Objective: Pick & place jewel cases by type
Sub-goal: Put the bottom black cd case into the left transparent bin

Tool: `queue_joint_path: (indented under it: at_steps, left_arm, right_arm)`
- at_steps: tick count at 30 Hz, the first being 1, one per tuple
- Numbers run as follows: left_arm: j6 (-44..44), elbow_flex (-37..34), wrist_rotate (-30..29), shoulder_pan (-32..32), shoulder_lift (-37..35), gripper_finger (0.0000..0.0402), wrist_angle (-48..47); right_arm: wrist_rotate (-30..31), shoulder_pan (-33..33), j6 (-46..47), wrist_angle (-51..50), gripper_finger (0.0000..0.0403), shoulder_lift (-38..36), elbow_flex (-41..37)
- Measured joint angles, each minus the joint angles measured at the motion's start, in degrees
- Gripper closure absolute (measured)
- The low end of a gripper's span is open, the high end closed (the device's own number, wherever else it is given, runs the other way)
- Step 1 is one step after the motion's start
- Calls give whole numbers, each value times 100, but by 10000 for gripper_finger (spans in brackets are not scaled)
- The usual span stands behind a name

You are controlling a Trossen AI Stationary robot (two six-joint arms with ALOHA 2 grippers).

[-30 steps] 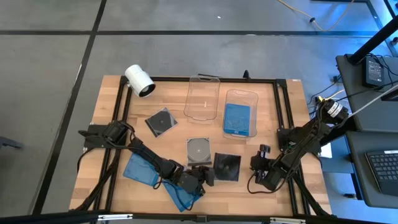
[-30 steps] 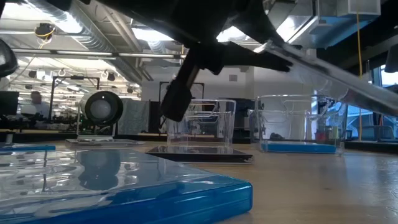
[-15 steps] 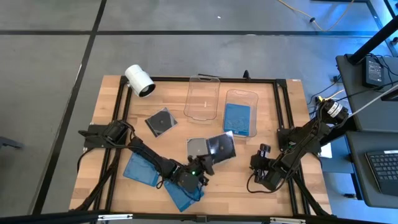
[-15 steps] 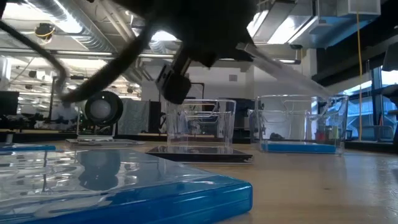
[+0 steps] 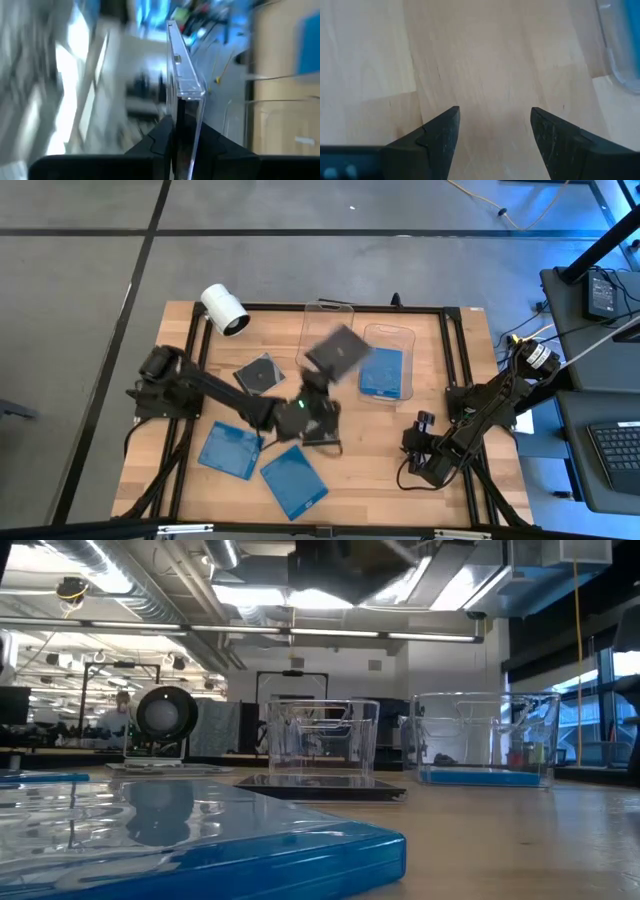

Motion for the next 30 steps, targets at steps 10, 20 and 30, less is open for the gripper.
queue_joint_path:
  at_steps: [10, 20, 30]
  left_arm:
    - [-2298, -14, -224, 831, -127, 366, -1044]
    - [-3573, -16, 1472, 1278, -148, 359, -2338]
    - [-4551, -16, 4167, 1899, -483, 355, -3889]
  right_arm:
    - [117, 0, -5, 13, 156, 0, 0]
    - [187, 0, -1, 48, 156, 0, 2]
    - [444, 0, -27, 55, 156, 0, 7]
